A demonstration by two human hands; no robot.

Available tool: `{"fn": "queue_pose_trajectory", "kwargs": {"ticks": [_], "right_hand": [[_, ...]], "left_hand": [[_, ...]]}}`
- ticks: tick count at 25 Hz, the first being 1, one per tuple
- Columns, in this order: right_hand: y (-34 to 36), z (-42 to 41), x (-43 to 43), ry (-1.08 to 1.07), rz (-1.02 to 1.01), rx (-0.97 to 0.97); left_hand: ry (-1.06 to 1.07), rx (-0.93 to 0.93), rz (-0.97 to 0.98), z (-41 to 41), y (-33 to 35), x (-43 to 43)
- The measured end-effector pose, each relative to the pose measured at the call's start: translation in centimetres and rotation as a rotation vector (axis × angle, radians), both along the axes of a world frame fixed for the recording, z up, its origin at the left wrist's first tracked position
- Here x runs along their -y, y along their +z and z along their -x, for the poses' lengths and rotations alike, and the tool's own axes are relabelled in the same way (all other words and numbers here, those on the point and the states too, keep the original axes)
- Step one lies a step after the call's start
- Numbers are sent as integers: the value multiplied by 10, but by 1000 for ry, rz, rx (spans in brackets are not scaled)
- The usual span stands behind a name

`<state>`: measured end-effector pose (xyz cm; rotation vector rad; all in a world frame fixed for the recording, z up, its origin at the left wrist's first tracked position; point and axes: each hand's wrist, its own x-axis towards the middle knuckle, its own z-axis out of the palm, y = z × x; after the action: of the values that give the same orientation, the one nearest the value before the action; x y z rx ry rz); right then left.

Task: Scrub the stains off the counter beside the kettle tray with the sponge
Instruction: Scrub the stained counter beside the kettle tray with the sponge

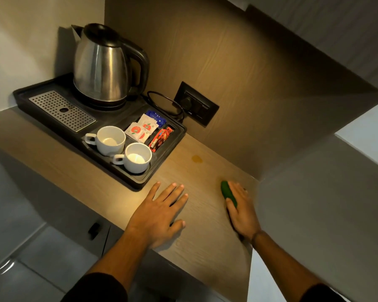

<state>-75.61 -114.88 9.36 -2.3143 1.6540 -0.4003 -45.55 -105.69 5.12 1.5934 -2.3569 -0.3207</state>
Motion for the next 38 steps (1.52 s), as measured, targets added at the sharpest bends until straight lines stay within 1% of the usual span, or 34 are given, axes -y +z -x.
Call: {"fn": "queue_pose_trajectory", "kwargs": {"ticks": [1, 2, 4, 5, 6, 7, 9, 10, 11, 12, 14, 15, 16, 17, 19, 21, 22, 24, 25, 27, 29, 30, 31, 33, 34, 36, 38], "right_hand": [[0, 14, -8, 19, 3, 9], [2, 22, -4, -21, 3, 9], [12, 11, 26, -199, -33, 15], [17, -4, 36, -237, -47, 27], [17, -17, 38, -207, -51, 18], [13, -22, 31, -130, -47, 3], [3, -4, 4, 72, -18, -20], [3, 13, -8, 102, -10, -5], [5, 26, -7, 74, -7, 8], [9, 27, 6, -3, -21, 10], [18, 0, 42, -171, -29, 36], [19, -19, 51, -175, -33, 35], [16, -34, 50, -115, -28, 11], [10, -39, 43, -8, -13, -20], [0, -22, 21, 175, 5, -49], [3, -4, 25, 142, 14, -44], [8, -12, 39, 63, 3, -46], [15, -48, 72, -62, -14, -24], [15, -69, 78, -62, -17, -26], [5, -88, 68, 86, 5, -44], [-5, -65, 51, 235, 32, -60], [-3, -53, 51, 225, 36, -57], [1, -52, 62, 166, 34, -50], [10, -75, 91, 25, -2, -22], [11, -91, 97, 13, -15, -18], [4, -103, 87, 137, -2, -38], [-6, -78, 64, 283, 24, -45]], "left_hand": [[3, -2, -3, 0, 1, 0], [3, -3, -8, 1, 1, -1], [-2, 10, -4, 2, 1, -1], [-2, 12, 2, 1, 2, -1], [-3, 8, -1, 0, 2, 0], [-4, 3, -10, 0, 3, 0], [3, -2, -18, -1, 3, -1], [5, -3, -19, 0, 3, -1], [4, -3, -19, 0, 3, -1], [2, -1, -19, 1, 3, -1], [-3, 2, -19, 0, 3, -1], [-4, 1, -22, -1, 4, -1], [-4, -5, -25, -1, 4, -1], [-2, -14, -24, -1, 5, -1], [1, -15, -19, -1, 5, -1], [-1, 0, -23, 0, 5, -1], [-2, 7, -22, 0, 5, -2], [-4, 8, -21, 0, 5, -2], [-2, 2, -21, 0, 5, -1], [-3, -8, -26, -1, 5, -1], [-8, -8, -33, 0, 5, -1], [-9, -6, -39, 0, 6, -1], [-7, -5, -41, 0, 7, -1], [-4, -3, -41, 0, 8, -1], [-5, -2, -40, 0, 8, -2], [-8, -4, -46, -1, 8, -2], [-1, 6, -48, -1, 9, -2]]}}
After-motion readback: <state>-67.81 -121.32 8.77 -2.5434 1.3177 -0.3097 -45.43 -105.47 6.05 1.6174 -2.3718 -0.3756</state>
